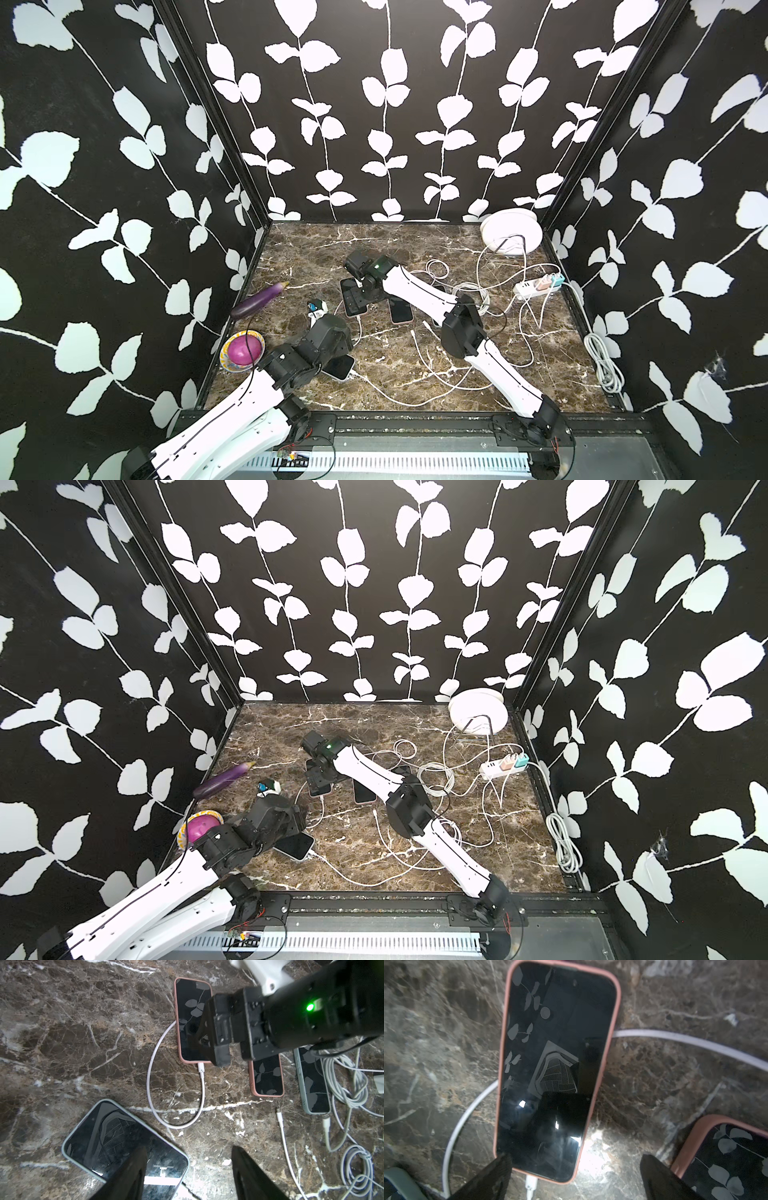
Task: Unplug the charging cable from the phone
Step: Pick up the phone at the center of the board.
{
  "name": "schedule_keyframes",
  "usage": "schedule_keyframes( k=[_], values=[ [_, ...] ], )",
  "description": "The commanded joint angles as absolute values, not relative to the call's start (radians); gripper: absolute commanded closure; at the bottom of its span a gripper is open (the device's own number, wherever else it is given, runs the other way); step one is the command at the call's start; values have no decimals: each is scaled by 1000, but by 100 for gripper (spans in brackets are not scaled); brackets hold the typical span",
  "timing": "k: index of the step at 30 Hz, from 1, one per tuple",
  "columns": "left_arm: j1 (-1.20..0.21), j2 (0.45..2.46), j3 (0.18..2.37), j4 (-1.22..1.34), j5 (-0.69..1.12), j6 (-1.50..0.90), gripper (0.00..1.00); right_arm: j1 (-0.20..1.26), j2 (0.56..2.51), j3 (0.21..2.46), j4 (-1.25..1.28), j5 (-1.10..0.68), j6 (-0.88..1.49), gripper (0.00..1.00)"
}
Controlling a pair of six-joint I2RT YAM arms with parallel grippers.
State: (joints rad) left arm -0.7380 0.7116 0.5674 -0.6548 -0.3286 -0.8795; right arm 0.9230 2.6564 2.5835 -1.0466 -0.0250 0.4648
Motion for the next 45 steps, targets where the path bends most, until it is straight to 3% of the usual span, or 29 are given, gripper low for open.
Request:
schedule_keyframes(
  k=[1, 8, 11, 17, 27, 33, 37, 45],
  values=[
    [-731, 703, 553, -651, -340, -886, 32, 940, 2628, 2549, -1015, -5, 452, 1],
    [-711, 813, 605, -643, -332, -882, 29, 945, 2596, 2513, -978, -10, 482, 1],
    [-707, 840, 599, -596, -313, -859, 28, 945, 2582, 2522, -1031, 93, 510, 1],
    [-591, 1039, 693, -519, -224, -770, 28, 902, 2216, 1986, -694, 159, 581, 1],
    [-489, 1536, 1044, -535, -147, -642, 19, 901, 1910, 1643, -549, 184, 617, 1],
    [-458, 1712, 1170, -585, -127, -604, 13, 924, 1833, 1523, -479, 177, 636, 2],
    [-427, 1725, 1194, -566, -119, -586, 2, 937, 1819, 1470, -465, 168, 638, 2],
    [-393, 1812, 1264, -597, -88, -532, 2, 940, 1794, 1422, -449, 171, 643, 2]
  ],
)
